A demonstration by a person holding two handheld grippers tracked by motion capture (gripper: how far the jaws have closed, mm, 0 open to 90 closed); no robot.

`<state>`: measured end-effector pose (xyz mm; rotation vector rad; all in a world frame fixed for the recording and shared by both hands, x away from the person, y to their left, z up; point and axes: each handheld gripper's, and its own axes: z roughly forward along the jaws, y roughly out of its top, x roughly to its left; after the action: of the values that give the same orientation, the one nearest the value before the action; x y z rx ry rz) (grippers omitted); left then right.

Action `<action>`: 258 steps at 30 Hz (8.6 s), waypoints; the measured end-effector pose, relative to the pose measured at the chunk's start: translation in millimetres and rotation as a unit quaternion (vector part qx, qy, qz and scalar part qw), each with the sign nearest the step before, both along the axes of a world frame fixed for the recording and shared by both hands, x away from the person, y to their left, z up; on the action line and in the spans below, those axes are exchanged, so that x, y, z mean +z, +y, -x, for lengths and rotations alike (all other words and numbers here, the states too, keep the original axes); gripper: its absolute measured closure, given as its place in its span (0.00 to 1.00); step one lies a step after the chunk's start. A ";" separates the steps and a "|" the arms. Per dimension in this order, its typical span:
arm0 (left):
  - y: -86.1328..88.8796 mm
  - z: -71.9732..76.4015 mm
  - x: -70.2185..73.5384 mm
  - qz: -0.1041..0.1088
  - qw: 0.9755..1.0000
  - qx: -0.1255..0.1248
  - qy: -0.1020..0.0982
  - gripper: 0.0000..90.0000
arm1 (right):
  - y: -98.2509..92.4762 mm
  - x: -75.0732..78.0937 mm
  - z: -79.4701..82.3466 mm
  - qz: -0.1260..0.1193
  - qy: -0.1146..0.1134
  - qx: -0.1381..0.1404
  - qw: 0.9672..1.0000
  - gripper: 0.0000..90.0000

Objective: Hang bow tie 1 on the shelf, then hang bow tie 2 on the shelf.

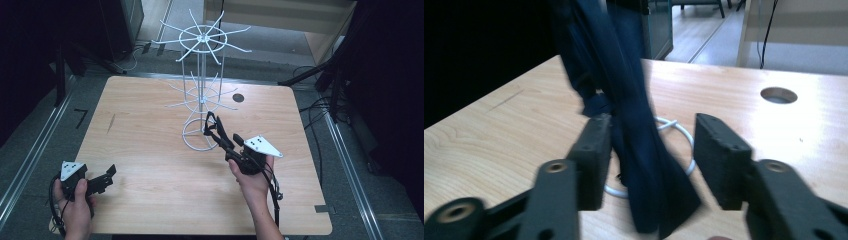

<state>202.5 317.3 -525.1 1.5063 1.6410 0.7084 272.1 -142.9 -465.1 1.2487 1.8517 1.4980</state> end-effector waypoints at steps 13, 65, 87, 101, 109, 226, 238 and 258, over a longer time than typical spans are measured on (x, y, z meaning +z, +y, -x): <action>0.0 0.1 0.0 0.001 1.000 0.002 -0.002 0.00 | -28.6 -12.4 3.4 0.006 0.024 -0.029 0.999 0.44; -0.5 0.3 -0.1 0.000 1.000 -0.002 0.002 0.00 | -95.6 -79.3 3.3 0.069 0.170 -0.147 0.972 1.00; -1.2 0.6 0.0 -0.003 1.000 -0.002 0.002 0.00 | -82.4 -44.3 12.8 0.079 0.062 -0.131 0.986 1.00; -1.3 0.6 0.0 -0.003 1.000 -0.002 0.002 0.00 | -67.6 -17.5 17.2 0.079 0.008 -0.115 0.990 1.00; -1.2 0.5 0.0 -0.003 1.000 -0.003 0.002 0.00 | -64.9 -2.3 18.0 0.073 -0.015 -0.111 0.991 1.00; 0.1 0.5 0.0 0.000 1.000 -0.005 0.003 0.00 | -15.3 70.1 -33.6 0.027 -0.048 -0.028 0.998 1.00; 0.2 0.7 0.1 -0.002 1.000 -0.006 0.004 0.00 | -4.4 59.4 -39.5 0.014 -0.036 -0.015 0.999 1.00; 0.4 0.8 0.1 0.000 1.000 -0.007 0.004 0.00 | 27.2 46.8 -49.2 0.022 -0.029 -0.013 0.999 0.99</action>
<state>201.7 317.8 -525.0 1.5212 1.6357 0.6954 321.3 -115.7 -418.3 1.1927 1.8149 1.4557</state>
